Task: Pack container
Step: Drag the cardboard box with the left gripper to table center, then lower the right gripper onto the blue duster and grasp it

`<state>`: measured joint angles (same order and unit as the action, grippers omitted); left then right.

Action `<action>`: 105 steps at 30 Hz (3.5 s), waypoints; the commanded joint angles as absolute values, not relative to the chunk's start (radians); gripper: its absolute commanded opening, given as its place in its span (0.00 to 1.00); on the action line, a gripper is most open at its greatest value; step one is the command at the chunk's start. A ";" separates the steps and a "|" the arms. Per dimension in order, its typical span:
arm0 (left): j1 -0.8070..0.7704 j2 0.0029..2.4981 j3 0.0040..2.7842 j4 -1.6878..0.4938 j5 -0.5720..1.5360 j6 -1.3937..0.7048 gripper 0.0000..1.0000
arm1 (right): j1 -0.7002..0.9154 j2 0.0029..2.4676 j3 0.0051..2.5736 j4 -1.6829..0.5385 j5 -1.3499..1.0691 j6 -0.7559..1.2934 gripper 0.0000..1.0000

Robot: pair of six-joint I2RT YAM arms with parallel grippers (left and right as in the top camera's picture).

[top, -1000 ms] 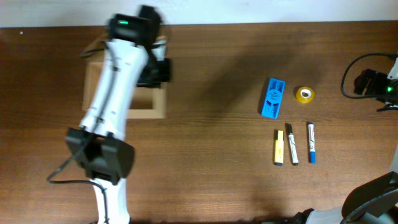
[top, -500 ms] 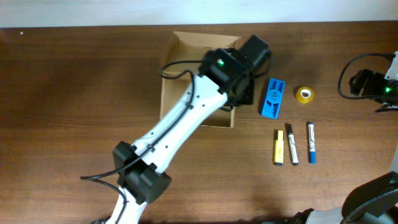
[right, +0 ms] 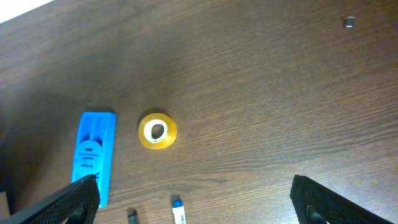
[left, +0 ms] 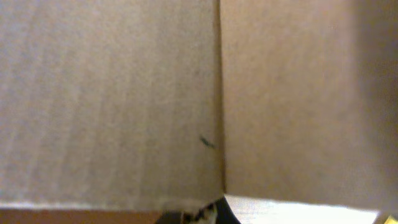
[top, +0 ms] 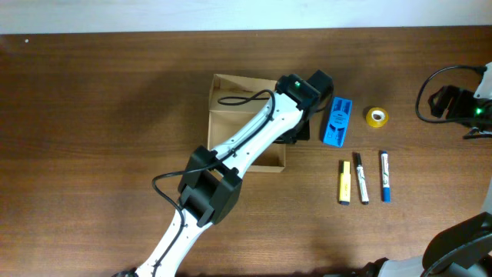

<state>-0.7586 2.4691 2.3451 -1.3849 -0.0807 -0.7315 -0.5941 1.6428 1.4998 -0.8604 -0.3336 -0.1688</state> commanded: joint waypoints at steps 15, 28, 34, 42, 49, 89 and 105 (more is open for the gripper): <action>-0.665 2.455 2.355 -1.323 -0.014 -0.769 0.81 | -0.596 1.636 1.513 -0.861 -0.371 -0.175 0.99; -0.664 2.430 2.636 -1.518 -0.135 -0.654 0.87 | -0.596 1.636 1.513 -0.857 -0.395 -0.175 0.99; -0.637 2.425 2.919 -1.687 -0.228 -0.514 0.95 | -0.596 1.636 1.513 -0.864 -0.562 -0.175 0.99; -0.439 2.298 2.982 -1.687 -0.236 -0.383 0.99 | -0.570 1.636 1.513 -0.886 -0.613 -0.175 0.99; -0.150 2.257 2.976 -1.687 -0.224 -0.319 1.00 | -0.484 1.636 1.513 -0.929 -0.561 -0.176 0.99; 0.306 2.259 2.592 -1.680 -0.225 -0.290 1.00 | -0.004 2.134 1.514 -0.829 -0.043 0.530 0.98; 0.306 2.259 2.592 -1.680 -0.225 -0.290 1.00 | -0.004 2.151 1.514 -0.853 -0.013 0.418 0.78</action>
